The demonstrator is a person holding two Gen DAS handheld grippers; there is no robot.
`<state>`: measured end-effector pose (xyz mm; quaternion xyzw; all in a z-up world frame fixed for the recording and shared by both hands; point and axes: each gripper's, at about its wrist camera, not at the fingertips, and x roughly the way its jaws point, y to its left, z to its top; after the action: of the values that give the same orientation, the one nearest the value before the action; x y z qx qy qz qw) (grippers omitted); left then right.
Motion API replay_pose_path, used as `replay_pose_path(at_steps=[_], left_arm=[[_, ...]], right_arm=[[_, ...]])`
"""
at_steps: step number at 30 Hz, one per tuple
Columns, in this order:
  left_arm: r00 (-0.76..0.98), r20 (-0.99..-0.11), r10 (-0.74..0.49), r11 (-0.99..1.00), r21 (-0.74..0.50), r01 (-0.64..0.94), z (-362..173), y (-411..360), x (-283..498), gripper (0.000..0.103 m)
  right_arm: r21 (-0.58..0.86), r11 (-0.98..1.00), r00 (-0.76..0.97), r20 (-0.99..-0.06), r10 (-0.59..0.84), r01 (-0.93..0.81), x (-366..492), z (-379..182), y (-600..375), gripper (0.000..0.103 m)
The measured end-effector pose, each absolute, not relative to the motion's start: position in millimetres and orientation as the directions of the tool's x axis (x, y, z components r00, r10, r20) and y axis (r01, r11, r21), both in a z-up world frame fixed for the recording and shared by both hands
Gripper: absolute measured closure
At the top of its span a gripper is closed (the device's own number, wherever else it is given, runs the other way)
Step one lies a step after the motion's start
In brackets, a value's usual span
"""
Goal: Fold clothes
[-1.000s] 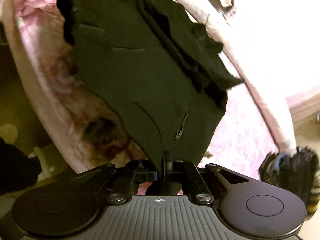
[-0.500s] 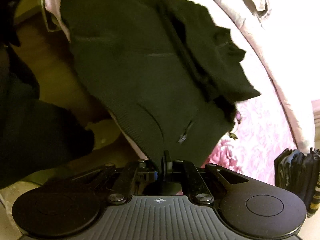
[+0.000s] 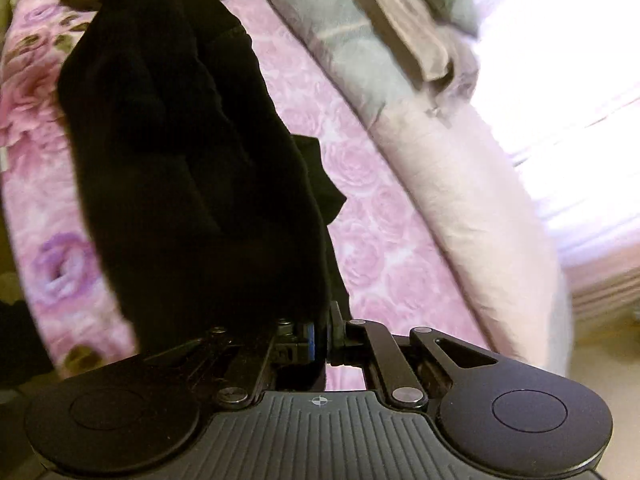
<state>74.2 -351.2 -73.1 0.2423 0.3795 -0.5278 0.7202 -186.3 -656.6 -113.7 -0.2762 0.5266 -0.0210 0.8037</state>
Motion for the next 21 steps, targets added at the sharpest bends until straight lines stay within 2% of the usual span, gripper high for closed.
replay_pose_path(at_steps=[5, 11, 21], left_arm=[[0.139, -0.862, -0.487, 0.356, -0.051, 0.933, -125, -418, 114, 0.101], [0.122, -0.904, -0.409, 0.367, -0.041, 0.929, -172, -466, 162, 0.101], [0.133, -0.920, -0.368, 0.400, -0.028, 0.916, -217, -511, 208, 0.100]], right_arm=[[-0.327, 0.894, 0.362, -0.909, -0.208, -0.307, -108, -164, -740, 0.100], [-0.188, 0.938, 0.298, -0.950, -0.099, -0.290, -58, -205, -817, 0.100], [-0.114, 0.975, 0.311, -0.949, -0.050, -0.191, -28, -250, -865, 0.100]])
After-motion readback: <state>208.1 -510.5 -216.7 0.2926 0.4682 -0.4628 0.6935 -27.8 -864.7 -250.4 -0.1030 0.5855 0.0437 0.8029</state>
